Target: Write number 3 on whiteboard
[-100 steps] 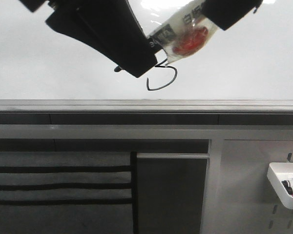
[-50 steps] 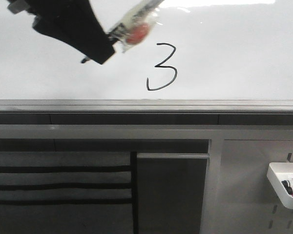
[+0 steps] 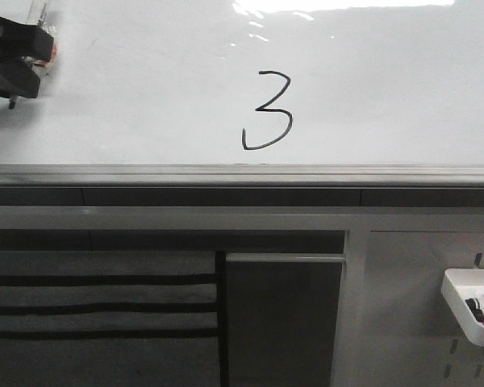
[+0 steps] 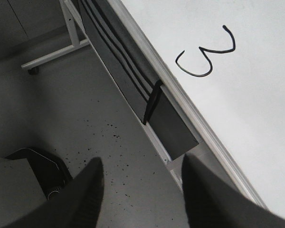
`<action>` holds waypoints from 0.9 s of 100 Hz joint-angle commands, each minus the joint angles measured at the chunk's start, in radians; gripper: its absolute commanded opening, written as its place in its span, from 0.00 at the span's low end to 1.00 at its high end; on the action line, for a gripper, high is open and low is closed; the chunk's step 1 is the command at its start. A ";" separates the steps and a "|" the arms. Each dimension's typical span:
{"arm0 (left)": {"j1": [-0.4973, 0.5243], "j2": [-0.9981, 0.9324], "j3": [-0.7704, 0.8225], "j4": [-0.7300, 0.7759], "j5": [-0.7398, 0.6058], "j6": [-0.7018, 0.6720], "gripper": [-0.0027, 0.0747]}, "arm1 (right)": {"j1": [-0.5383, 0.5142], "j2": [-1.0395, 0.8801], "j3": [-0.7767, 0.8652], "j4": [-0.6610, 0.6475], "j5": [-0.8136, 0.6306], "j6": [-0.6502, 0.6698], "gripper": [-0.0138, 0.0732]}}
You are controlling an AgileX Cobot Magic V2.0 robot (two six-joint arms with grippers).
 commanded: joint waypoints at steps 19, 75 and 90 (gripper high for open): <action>-0.001 -0.002 -0.034 -0.015 -0.070 -0.013 0.01 | -0.005 -0.020 -0.036 0.031 -0.023 0.002 0.54; -0.001 -0.002 -0.034 -0.015 -0.063 -0.013 0.43 | -0.005 -0.020 -0.036 0.039 -0.011 0.002 0.54; -0.001 -0.008 -0.034 0.023 -0.059 -0.007 0.47 | -0.005 -0.026 -0.036 0.008 0.002 0.008 0.54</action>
